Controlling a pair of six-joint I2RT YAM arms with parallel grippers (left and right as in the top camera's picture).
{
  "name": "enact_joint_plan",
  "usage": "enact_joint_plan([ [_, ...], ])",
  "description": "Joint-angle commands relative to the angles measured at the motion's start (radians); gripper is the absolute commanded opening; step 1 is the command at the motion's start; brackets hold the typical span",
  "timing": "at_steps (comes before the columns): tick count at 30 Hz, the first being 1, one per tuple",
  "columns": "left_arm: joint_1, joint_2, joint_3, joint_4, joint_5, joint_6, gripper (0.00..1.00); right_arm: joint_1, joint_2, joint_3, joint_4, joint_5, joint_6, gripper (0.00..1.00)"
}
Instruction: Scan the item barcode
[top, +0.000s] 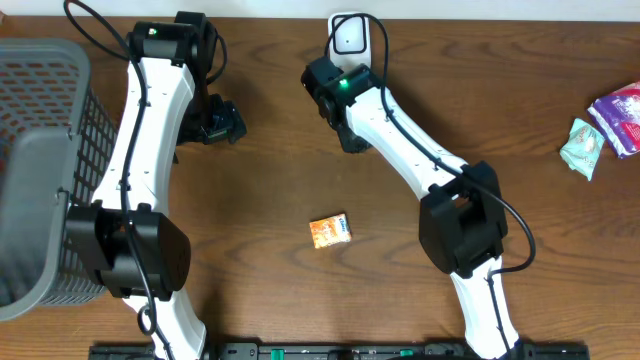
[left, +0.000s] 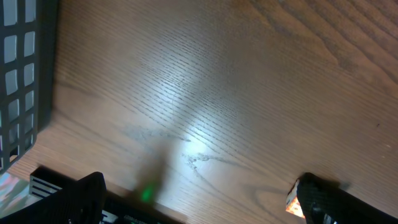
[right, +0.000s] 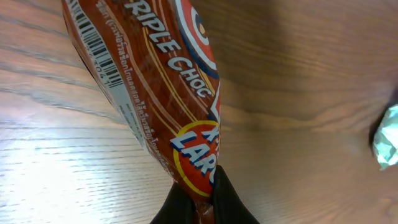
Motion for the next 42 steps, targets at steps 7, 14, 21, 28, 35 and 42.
enact_joint_plan([
  [7,0.003,0.008,-0.005,-0.002,-0.009,-0.002,0.98,0.009,0.006,-0.019,0.004,0.224,0.090,0.01],
  [14,0.003,0.008,-0.005,-0.002,-0.009,-0.002,0.98,0.009,0.006,-0.163,0.105,0.266,0.111,0.01],
  [21,0.003,0.008,-0.005,-0.002,-0.009,-0.002,0.98,0.043,0.006,-0.325,0.195,0.286,0.111,0.13],
  [28,0.003,0.008,-0.005,-0.002,-0.009,-0.002,0.98,0.130,0.006,-0.324,0.197,0.196,0.110,0.42],
  [35,0.003,0.008,-0.005,-0.002,-0.009,-0.002,0.98,0.166,0.003,-0.257,0.187,0.067,0.111,0.44],
  [42,0.003,0.008,-0.005,-0.002,-0.009,-0.002,0.98,0.055,-0.004,-0.029,0.039,-0.095,0.053,0.48],
])
